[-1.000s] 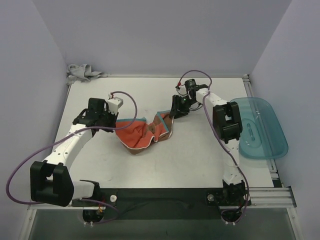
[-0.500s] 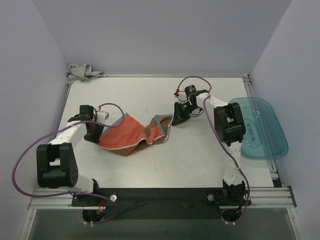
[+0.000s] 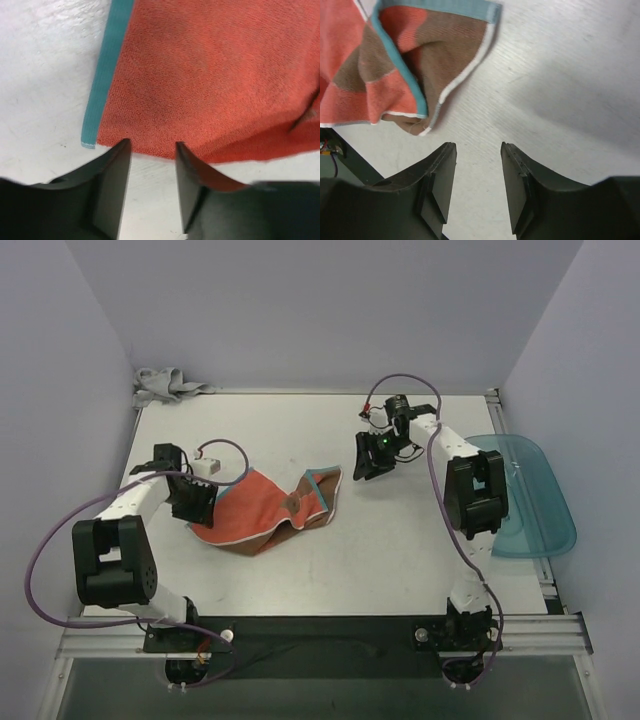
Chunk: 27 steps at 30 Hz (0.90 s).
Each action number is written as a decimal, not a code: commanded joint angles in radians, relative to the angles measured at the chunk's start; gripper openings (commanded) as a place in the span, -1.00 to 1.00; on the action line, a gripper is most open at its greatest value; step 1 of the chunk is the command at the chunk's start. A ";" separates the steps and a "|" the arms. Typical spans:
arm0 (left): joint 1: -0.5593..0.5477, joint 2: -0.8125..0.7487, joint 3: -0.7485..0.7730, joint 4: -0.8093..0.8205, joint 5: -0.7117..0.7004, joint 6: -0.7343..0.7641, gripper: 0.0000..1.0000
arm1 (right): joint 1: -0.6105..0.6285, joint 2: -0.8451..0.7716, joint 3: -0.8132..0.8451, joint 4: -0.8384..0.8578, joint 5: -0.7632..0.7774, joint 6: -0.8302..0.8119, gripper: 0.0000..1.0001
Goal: Roll the towels
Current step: Flatten the towel
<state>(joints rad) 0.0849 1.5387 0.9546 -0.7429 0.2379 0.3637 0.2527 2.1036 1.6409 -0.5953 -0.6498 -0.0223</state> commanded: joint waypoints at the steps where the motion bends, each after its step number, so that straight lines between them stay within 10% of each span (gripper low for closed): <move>1: 0.015 -0.054 0.053 -0.032 0.104 0.009 0.17 | 0.066 -0.030 0.069 -0.069 -0.057 0.045 -0.16; 27: -0.112 0.490 0.622 0.149 0.187 -0.123 0.56 | 0.247 0.240 0.264 -0.063 -0.103 0.134 -0.17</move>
<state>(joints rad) 0.0082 1.9972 1.5002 -0.6575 0.4084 0.2646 0.4854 2.3379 1.8870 -0.6178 -0.7094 0.1017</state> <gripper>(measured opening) 0.780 0.415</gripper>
